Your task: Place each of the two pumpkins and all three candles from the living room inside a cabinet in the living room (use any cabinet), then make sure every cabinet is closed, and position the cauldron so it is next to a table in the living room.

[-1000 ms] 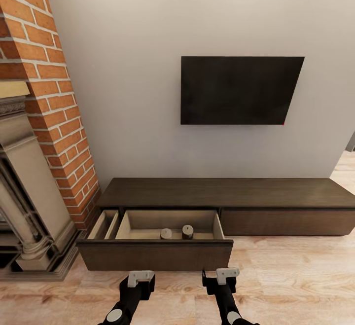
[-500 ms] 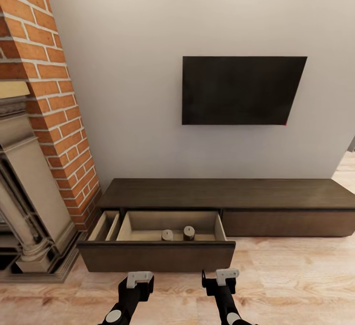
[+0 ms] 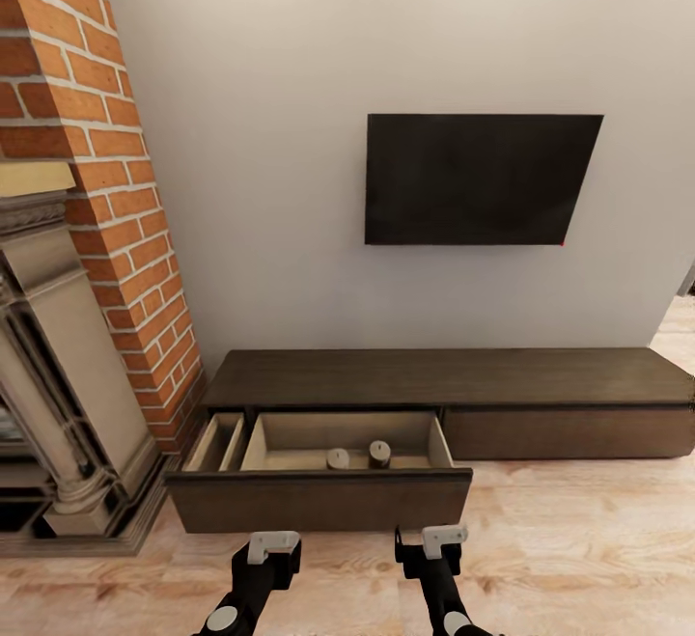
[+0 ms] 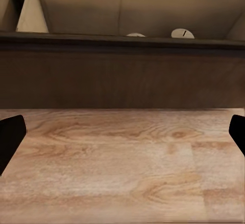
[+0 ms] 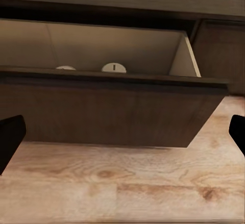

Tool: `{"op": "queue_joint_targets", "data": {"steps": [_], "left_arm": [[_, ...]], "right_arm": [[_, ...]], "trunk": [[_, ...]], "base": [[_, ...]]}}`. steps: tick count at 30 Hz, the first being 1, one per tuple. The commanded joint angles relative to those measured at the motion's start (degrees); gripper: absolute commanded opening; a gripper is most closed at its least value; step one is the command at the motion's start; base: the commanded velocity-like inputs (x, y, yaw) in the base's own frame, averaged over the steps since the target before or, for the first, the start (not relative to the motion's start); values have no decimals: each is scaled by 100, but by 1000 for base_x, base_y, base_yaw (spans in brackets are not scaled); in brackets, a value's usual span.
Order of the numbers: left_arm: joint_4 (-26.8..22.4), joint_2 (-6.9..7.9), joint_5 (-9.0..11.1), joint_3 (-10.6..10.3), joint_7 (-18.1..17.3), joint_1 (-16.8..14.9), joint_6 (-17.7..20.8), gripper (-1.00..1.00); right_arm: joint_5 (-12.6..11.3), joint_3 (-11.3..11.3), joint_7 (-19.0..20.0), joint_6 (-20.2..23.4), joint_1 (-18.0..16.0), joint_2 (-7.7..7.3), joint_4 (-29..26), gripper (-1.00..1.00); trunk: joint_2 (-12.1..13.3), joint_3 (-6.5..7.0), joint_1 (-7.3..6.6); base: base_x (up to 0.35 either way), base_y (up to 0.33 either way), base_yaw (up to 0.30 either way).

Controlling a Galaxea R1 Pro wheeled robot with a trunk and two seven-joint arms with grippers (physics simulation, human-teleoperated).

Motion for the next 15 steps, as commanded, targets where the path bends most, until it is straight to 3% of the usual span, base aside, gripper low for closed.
{"op": "queue_joint_targets", "data": {"steps": [1,10,15], "left_arm": [[-7,9,60,-48,40,-9,-40,100],[42,5,56,-46,48,-9,-59,100],[114,9,60,-34,56,-9,-72,100]], "right_arm": [[-26,49,-35,-12,-5,2,6,100],[-26,49,-18,-6,-6,2,-7,100],[-58,47,314,-10,-6,0,7,100]], "trunk": [[-4,2,-2],[-4,25,-2],[-4,26,-2]], "base": [[-168,198,-107],[-43,48,-37],[-2,2,-2]]}}
